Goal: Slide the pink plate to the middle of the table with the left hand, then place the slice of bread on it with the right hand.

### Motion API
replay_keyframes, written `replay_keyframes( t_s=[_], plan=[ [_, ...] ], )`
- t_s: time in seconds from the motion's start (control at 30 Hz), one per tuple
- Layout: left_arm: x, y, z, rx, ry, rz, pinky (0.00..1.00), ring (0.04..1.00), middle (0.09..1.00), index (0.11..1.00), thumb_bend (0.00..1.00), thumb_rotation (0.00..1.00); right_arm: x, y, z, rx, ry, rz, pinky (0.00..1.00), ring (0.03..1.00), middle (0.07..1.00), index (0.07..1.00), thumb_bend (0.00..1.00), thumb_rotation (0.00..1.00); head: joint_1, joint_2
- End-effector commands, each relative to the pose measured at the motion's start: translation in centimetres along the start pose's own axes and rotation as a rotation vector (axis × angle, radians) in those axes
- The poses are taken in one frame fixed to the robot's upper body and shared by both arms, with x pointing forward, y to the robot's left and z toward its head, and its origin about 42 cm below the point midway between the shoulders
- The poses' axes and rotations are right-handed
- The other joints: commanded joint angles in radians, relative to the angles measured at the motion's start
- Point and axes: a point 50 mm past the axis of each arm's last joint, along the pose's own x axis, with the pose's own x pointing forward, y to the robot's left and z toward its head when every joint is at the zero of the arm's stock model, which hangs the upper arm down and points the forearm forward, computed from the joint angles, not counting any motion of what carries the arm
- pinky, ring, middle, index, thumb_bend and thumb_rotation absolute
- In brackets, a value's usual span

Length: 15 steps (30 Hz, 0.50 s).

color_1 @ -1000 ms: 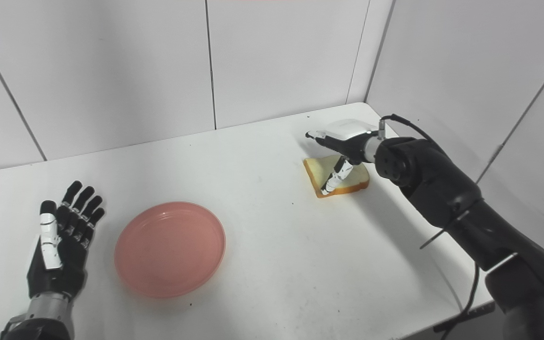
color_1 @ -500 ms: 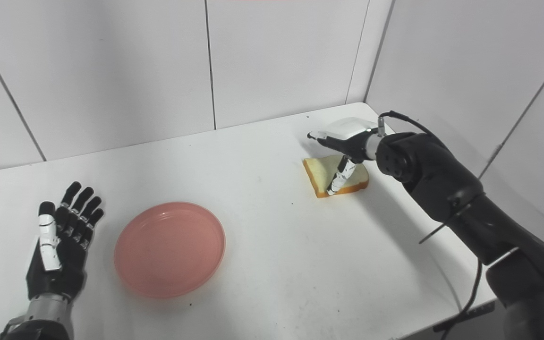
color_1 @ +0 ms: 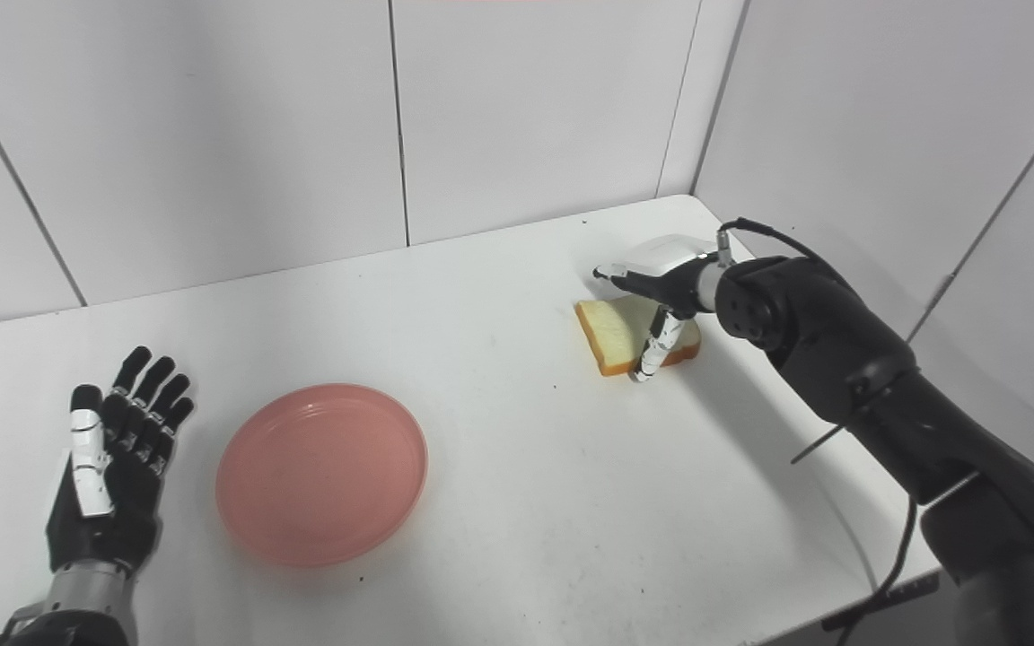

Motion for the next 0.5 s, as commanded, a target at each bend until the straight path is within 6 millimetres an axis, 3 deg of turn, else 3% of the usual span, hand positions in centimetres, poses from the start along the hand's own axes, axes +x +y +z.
replay_keyframes(
  t_s=[0.0,0.17,0.37,0.47],
  plan=[
    [0.5,-0.5,0.9,0.000,-0.042,-0.024,0.94,0.922,0.926,0.903,0.68,0.98,-0.8,-2.0,-0.9,-0.030,0.011,-0.055,0.97,0.982,0.969,0.992,1.00,0.35,0.001,0.001],
    [0.5,-0.5,0.9,0.003,-0.043,-0.024,0.94,0.916,0.924,0.902,0.67,0.98,-0.3,-1.6,-1.3,-0.019,0.011,-0.044,0.96,0.965,0.957,0.972,1.00,0.34,0.002,0.002],
    [0.4,-0.7,1.0,0.008,-0.042,-0.019,0.93,0.914,0.921,0.903,0.68,0.98,0.1,-0.8,-1.6,0.031,0.008,-0.040,0.85,0.920,0.919,0.918,1.00,0.30,0.005,0.007],
    [0.4,-0.7,1.1,0.010,-0.042,-0.021,0.93,0.916,0.923,0.903,0.68,0.98,0.1,-0.5,-1.6,0.046,-0.007,-0.046,0.85,0.893,0.899,0.892,1.00,0.29,0.006,0.008]
  ],
)
